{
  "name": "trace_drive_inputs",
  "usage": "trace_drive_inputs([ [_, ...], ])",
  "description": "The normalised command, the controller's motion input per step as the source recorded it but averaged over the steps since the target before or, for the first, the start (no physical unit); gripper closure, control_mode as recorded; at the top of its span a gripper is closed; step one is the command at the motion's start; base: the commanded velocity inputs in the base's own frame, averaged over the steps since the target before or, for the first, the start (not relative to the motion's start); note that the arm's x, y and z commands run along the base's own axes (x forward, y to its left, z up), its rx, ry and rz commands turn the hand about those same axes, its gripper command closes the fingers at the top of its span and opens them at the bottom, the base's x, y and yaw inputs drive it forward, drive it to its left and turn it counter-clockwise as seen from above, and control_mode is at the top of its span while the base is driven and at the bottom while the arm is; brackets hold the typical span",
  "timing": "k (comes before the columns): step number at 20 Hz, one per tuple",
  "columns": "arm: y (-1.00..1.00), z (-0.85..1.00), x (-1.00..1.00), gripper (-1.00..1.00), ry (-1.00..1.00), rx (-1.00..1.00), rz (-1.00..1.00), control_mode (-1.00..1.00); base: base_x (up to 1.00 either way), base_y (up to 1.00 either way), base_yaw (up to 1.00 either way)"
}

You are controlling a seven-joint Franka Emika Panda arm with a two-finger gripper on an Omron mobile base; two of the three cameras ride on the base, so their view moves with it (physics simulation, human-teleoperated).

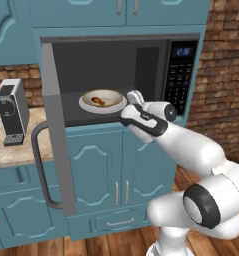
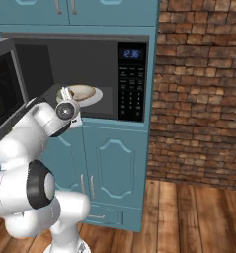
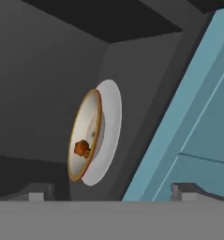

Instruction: Remove the apple from the bowl and place it on the small plate. Then place the bowl with only the chicken drumstick in the microwave, close the door, and press the start button to microwave the chicken drumstick.

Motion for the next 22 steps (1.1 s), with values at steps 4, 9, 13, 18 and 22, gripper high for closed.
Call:
trace_drive_inputs([
  [4,-0.07,0.21,-1.0,-1.0,-0.01,-0.25,0.01,-1.0,0.0,0.0,0.0],
  [9,0.0,0.21,-1.0,-1.0,0.0,-0.31,0.04,-1.0,0.0,0.0,0.0],
  [13,0.0,0.3,-1.0,-1.0,0.03,-0.31,0.05,-1.0,0.0,0.0,0.0],
  [18,0.0,0.33,-1.0,-1.0,0.06,-0.29,0.02,-1.0,0.0,0.0,0.0],
  [22,0.0,0.16,-1.0,-1.0,0.08,-0.28,0.01,-1.0,0.0,0.0,0.0],
])
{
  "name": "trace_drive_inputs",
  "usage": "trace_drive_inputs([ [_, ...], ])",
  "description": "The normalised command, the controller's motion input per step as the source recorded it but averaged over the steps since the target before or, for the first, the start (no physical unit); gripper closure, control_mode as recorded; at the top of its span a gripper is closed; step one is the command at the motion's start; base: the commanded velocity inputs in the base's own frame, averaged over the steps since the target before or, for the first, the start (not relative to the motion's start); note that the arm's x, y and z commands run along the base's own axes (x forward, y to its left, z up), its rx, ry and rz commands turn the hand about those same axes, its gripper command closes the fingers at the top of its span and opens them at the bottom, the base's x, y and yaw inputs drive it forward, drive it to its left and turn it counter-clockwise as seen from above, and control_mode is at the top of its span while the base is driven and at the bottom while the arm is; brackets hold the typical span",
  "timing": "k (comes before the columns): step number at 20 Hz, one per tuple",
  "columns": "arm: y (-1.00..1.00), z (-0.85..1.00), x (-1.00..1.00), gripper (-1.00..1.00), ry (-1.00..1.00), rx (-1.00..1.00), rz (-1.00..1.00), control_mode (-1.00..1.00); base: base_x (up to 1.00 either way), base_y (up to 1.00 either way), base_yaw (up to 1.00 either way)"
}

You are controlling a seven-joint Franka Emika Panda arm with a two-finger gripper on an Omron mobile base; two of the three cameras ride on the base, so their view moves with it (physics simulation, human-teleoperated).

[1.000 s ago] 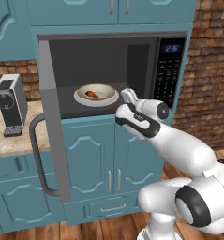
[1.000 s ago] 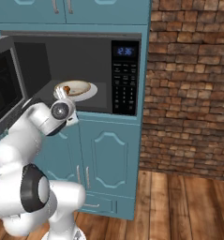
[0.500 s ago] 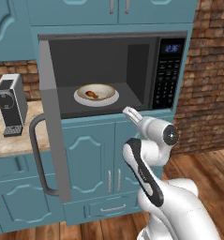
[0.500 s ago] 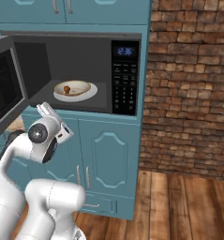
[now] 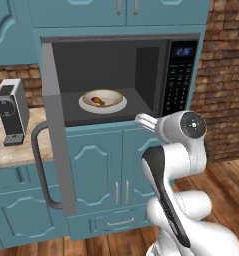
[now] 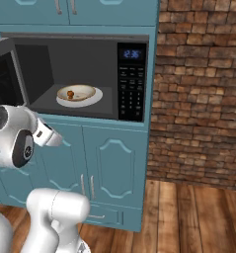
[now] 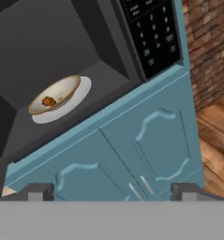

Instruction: Remove the apple from the bowl and place it on the small plate. Then place the bowl with only the chicken drumstick in the microwave, close the door, and press the start button to microwave the chicken drumstick.

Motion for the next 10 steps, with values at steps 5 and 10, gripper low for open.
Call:
trace_drive_inputs([
  [5,0.0,-0.26,-1.0,-1.0,0.01,-0.19,0.06,-1.0,0.0,0.0,0.0],
  [10,0.0,-0.23,-1.0,-1.0,-0.06,-0.12,0.13,-1.0,0.0,0.0,0.0],
])
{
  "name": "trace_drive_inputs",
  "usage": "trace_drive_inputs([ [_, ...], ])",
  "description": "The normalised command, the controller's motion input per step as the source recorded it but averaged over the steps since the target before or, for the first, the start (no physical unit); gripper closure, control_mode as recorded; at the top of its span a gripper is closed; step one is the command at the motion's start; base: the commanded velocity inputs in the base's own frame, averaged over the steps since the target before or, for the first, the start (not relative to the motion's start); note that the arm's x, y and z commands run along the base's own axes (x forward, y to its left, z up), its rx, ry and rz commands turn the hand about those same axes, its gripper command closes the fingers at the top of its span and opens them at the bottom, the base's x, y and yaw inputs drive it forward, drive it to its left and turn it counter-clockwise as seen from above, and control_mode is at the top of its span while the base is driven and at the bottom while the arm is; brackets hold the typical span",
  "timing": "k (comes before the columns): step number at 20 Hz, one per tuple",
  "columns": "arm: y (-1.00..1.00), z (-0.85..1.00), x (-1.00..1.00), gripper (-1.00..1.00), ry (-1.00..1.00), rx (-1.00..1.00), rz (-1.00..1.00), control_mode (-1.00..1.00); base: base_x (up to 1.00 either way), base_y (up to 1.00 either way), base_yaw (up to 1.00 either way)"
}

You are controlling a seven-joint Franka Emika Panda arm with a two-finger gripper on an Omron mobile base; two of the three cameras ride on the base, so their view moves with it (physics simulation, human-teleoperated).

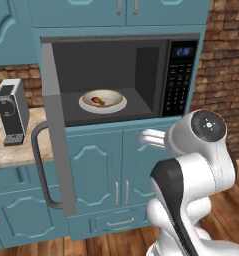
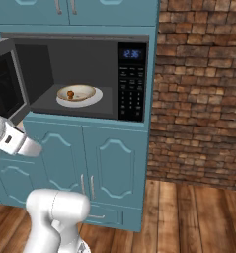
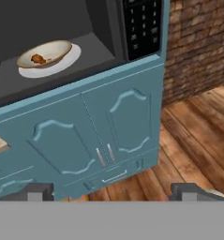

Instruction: Remove the apple from the bowl and place it on the small plate. Then place the bowl with only the chicken drumstick in the microwave, close the door, and press the start button to microwave the chicken drumstick.

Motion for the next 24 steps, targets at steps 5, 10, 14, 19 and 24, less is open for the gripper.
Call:
trace_drive_inputs([
  [5,0.0,0.09,-1.0,-1.0,-0.06,-0.22,0.22,-1.0,0.0,0.0,0.0],
  [10,0.0,0.19,-1.0,-1.0,-0.03,-0.27,0.27,-1.0,0.0,0.0,0.0],
  [14,0.06,0.12,-0.98,-1.0,-0.04,-0.27,0.28,-1.0,0.0,0.0,0.0],
  [19,0.53,0.06,-0.28,-1.0,-0.02,-0.3,0.32,-1.0,0.0,0.0,0.0],
  [24,0.82,0.0,0.0,-1.0,-0.02,-0.28,0.31,-1.0,0.0,0.0,0.0],
])
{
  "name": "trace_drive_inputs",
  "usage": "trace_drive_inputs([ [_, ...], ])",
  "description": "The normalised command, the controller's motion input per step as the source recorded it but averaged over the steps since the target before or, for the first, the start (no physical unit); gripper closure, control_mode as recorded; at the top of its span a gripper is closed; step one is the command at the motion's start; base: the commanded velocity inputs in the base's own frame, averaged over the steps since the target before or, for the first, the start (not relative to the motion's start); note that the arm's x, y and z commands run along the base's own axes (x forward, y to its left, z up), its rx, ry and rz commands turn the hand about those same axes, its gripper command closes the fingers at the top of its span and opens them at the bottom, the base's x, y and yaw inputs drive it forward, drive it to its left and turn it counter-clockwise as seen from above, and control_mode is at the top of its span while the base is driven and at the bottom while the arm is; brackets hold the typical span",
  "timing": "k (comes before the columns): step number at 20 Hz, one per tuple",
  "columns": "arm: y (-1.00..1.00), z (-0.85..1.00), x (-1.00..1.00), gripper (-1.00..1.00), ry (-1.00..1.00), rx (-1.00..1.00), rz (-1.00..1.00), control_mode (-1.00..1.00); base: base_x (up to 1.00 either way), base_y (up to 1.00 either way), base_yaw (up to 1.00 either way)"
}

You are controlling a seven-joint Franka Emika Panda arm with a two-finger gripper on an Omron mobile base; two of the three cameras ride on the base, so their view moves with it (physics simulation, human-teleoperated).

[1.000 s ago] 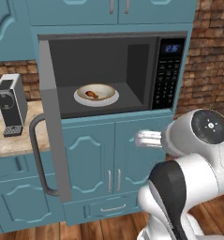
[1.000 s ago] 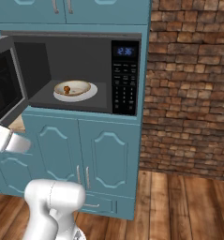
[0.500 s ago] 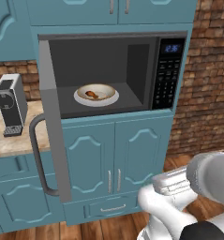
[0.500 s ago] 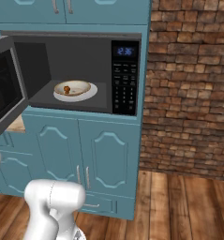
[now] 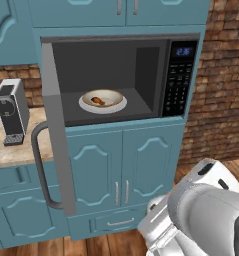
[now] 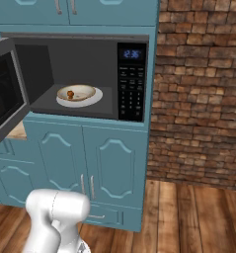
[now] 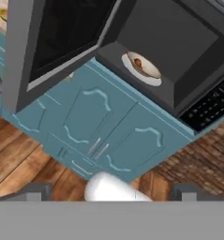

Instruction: Remove the apple from the bowl and place it on the small plate. Then place the bowl with only the chicken drumstick in the microwave, close the door, and press the start button to microwave the chicken drumstick.

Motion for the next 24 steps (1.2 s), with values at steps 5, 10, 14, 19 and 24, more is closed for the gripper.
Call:
trace_drive_inputs([
  [5,0.97,-0.01,0.0,-1.0,-0.02,-0.26,0.28,-1.0,0.0,0.0,0.0],
  [10,1.0,-0.01,0.0,-1.0,-0.02,-0.27,0.26,-1.0,0.0,0.0,0.0],
  [14,0.95,-0.06,0.0,-1.0,0.0,-0.25,0.24,-1.0,0.0,0.0,0.0],
  [19,0.97,-0.37,0.52,-1.0,0.0,-0.2,0.13,-1.0,0.0,0.0,0.0],
  [24,0.94,-0.61,0.97,-1.0,0.06,-0.23,0.02,-1.0,0.0,0.0,0.0],
])
